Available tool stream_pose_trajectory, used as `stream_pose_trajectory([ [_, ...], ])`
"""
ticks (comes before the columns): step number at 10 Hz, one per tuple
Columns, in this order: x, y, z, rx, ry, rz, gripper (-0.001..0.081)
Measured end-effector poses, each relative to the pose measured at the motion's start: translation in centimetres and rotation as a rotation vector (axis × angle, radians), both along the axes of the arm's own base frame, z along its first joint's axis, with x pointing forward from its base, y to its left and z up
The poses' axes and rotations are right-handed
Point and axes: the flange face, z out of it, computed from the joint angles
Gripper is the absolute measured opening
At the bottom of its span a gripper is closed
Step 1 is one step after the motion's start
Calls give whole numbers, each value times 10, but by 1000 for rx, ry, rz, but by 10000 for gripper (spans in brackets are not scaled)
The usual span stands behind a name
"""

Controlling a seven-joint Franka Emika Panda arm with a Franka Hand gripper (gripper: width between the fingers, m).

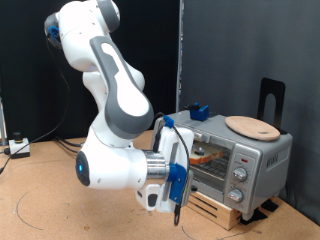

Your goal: Make a piece of toast with the oven

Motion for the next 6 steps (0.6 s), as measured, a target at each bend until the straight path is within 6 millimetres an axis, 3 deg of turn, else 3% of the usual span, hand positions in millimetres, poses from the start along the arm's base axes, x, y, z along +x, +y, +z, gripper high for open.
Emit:
stream_pose_trajectory([
  [3,2,13,-9,75,0,56,807],
  [6,-3,31,-36,38,24,133,807],
])
